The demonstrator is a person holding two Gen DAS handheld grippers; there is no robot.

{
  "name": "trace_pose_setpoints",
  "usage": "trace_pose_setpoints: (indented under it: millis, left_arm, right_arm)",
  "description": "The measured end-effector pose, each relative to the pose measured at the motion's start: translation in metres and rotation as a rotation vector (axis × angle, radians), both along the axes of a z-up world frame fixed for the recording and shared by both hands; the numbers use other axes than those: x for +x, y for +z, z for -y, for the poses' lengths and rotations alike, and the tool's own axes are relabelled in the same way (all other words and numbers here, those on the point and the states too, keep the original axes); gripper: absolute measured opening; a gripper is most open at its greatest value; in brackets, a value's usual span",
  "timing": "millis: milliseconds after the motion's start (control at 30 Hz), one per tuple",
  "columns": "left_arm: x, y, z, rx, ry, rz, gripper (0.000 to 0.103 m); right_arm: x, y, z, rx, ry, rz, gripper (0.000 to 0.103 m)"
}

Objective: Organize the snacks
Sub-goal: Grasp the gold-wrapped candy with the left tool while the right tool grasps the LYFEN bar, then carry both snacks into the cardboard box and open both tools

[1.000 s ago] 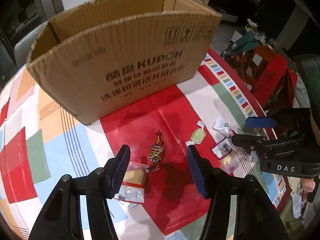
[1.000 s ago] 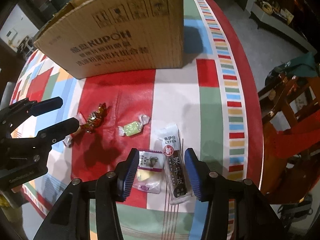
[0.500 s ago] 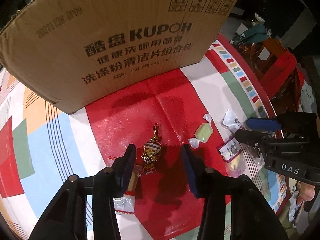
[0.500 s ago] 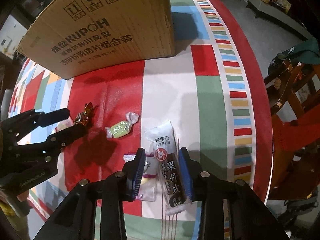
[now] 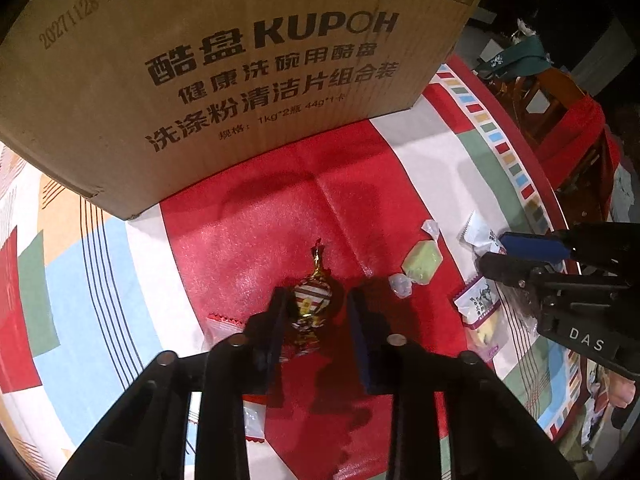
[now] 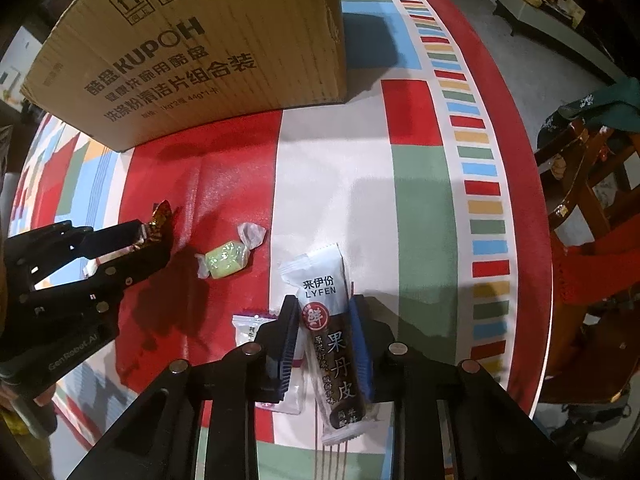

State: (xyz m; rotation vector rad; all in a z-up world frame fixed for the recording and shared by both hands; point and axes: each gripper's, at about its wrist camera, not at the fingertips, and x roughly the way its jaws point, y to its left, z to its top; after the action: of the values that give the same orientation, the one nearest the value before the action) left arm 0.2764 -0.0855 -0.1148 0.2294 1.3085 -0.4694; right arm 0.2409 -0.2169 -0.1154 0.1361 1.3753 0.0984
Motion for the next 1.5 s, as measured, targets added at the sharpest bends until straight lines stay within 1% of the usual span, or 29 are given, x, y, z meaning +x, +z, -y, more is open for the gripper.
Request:
trace_pose_setpoints:
  millis: [67, 233, 433, 700, 1100, 1500]
  left_arm:
    - [-0.002, 0.000, 0.000, -0.001, -0.004, 0.000, 0.023]
    - [-0.009, 0.004, 0.002, -0.010, -0.006, 0.009, 0.023]
    - [-0.013, 0.014, 0.007, -0.032, -0.005, 0.024, 0.023]
    - [-0.025, 0.033, 0.003, -0.065, -0.021, 0.055, 0.023]
    - [-0.029, 0.077, -0.008, -0.113, -0.004, 0.138, 0.023]
    - [-0.016, 0.137, -0.029, -0.163, 0.036, 0.249, 0.023]
  right_arm:
    - [0.000, -0.001, -0.001, 0.003, -0.005, 0.003, 0.025]
    - [-0.003, -0.002, -0.001, -0.001, 0.003, 0.013, 0.022]
    - [-0.012, 0.009, 0.000, -0.008, 0.012, 0.028, 0.021]
    - [-0.017, 0.034, -0.001, 0.007, 0.018, 0.065, 0.021]
    - [-0.019, 0.074, -0.005, 0.041, 0.042, 0.157, 0.021]
    - [-0.002, 0.129, -0.017, 0.069, 0.054, 0.274, 0.021]
